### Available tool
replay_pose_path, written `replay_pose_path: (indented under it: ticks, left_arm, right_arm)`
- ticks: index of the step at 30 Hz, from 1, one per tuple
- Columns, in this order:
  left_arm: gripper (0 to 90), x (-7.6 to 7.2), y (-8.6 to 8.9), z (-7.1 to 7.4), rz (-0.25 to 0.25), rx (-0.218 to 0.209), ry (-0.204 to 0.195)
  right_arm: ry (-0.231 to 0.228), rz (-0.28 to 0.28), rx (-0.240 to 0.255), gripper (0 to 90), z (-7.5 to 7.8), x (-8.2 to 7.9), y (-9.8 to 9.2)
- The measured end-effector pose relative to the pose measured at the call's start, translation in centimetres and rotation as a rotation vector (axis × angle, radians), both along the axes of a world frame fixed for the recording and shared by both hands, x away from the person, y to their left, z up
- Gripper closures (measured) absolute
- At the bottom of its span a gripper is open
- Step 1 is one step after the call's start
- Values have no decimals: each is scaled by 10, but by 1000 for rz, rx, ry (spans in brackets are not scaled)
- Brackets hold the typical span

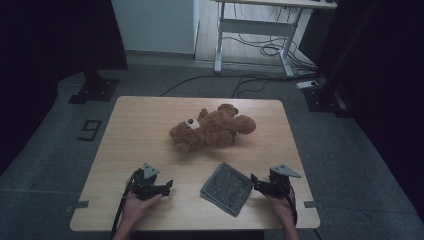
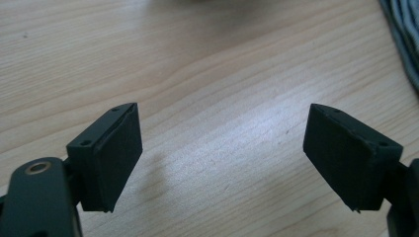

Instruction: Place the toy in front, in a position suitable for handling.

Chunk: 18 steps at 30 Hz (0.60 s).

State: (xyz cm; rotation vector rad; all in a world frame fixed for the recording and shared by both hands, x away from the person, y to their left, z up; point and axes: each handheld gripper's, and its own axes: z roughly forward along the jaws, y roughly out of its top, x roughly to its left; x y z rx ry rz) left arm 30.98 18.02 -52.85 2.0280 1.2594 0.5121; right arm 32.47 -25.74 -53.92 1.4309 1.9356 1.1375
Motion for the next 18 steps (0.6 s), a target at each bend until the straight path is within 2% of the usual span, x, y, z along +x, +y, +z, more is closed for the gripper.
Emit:
replay_pose_path:
  ticks: [3, 6, 10, 13, 17, 18]
  left_arm:
    - [153, -1, 0, 1, -1, -10, -2]
    - [152, -1, 0, 2, -1, -15, -8]
    - [151, 0, 0, 5, 2, -36, 3]
    - [155, 5, -1, 11, -24, -49, 15]
    - [165, 12, -4, 20, -27, -48, -5]
    - [168, 19, -7, 23, -27, -55, -6]
  right_arm:
    - [-5, -14, 9, 147, 1, 0, -3]
    - [-7, -4, 14, 145, 1, 0, -4]
    - [-15, 4, 23, 144, 3, 2, -4]
    - [-18, 7, 30, 144, 4, 6, -5]
    - [-14, 21, 27, 144, 5, 11, -3]
    - [-19, 33, 24, 144, 7, 15, 1]
